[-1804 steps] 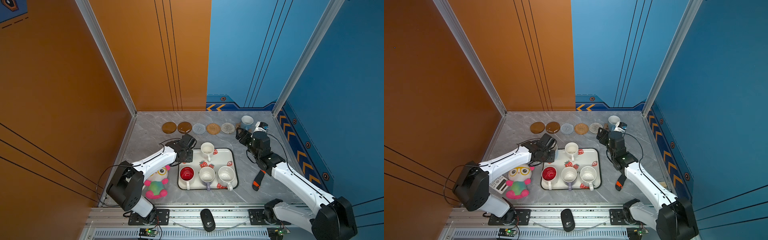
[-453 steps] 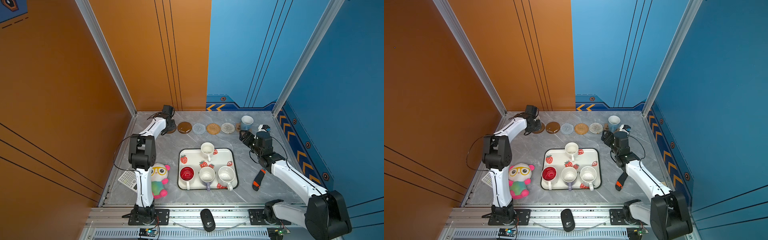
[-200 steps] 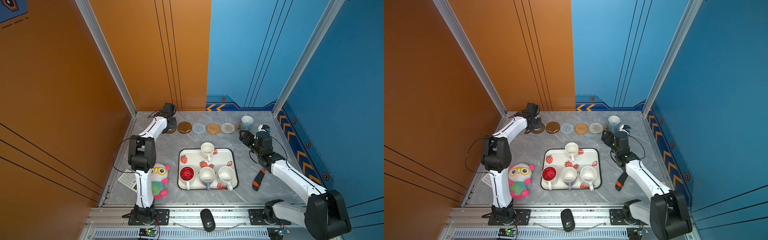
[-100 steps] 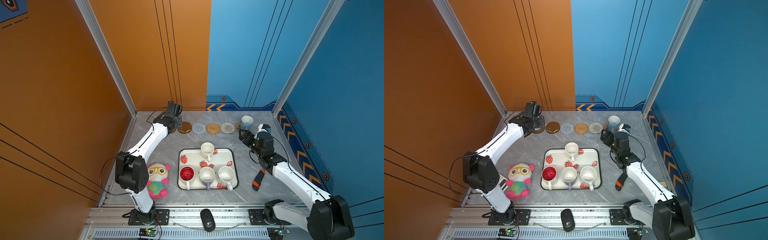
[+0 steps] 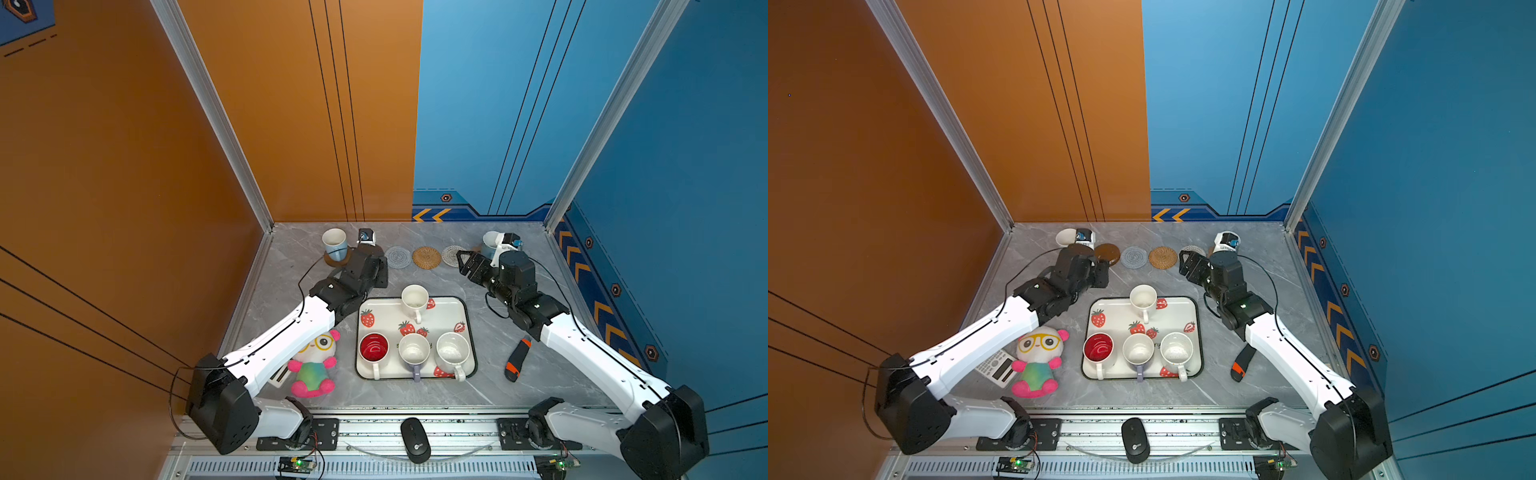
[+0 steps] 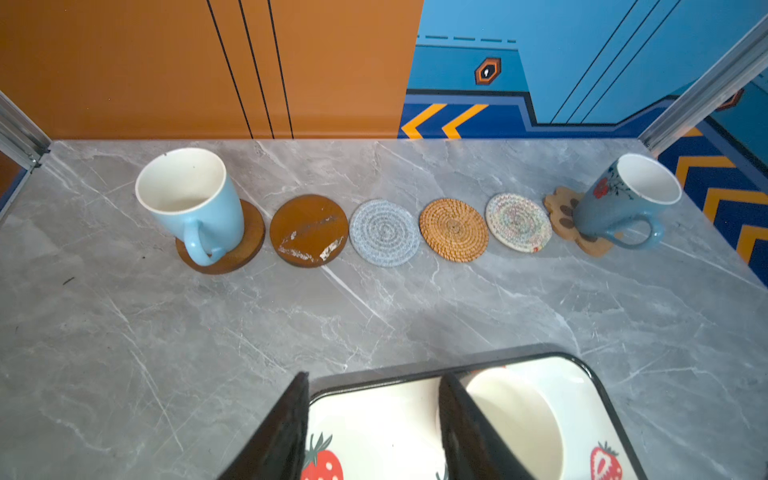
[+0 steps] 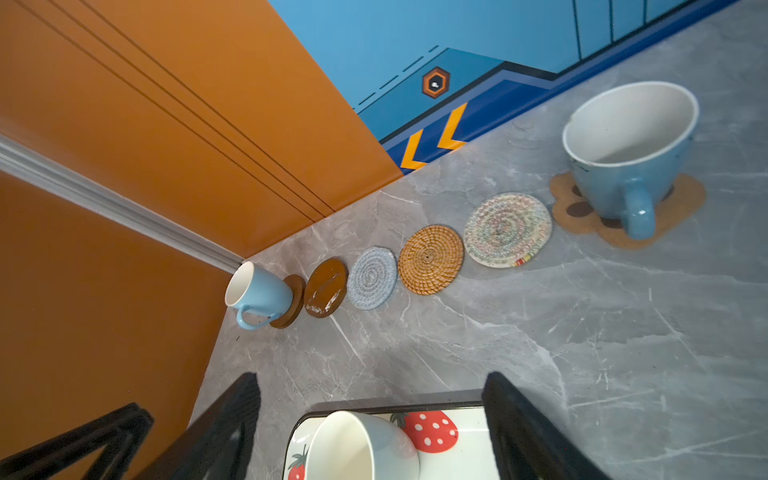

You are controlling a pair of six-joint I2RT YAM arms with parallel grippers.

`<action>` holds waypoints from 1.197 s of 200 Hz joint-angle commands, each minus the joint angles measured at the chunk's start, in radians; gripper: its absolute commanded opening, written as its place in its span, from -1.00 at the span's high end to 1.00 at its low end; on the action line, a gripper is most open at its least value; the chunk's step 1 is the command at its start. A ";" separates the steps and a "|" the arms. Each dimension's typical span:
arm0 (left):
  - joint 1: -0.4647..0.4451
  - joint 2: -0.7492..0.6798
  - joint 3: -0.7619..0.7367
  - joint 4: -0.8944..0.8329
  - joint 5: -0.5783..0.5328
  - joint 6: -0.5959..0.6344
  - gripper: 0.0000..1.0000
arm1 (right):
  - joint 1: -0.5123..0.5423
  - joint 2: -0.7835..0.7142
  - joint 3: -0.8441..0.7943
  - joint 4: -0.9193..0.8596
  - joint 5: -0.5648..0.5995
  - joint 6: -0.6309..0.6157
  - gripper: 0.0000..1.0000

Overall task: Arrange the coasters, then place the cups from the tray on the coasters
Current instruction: 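Open the left gripper and raise it away from the placed mug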

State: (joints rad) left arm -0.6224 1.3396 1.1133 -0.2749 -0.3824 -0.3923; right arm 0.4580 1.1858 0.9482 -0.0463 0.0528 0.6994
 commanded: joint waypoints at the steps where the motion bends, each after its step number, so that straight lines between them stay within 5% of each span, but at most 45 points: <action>1: -0.002 -0.036 -0.038 0.051 -0.040 -0.025 -0.05 | 0.032 0.017 0.086 -0.141 0.009 -0.102 -0.65; 239: 0.001 -0.157 -0.201 0.183 -0.049 0.038 -0.55 | 0.202 0.162 0.135 -0.408 0.020 -0.202 -0.67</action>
State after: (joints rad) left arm -0.6228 1.2049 0.9295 -0.1112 -0.4053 -0.3626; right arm 0.6491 1.3365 1.0893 -0.4206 0.0490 0.5114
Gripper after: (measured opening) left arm 0.768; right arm 0.833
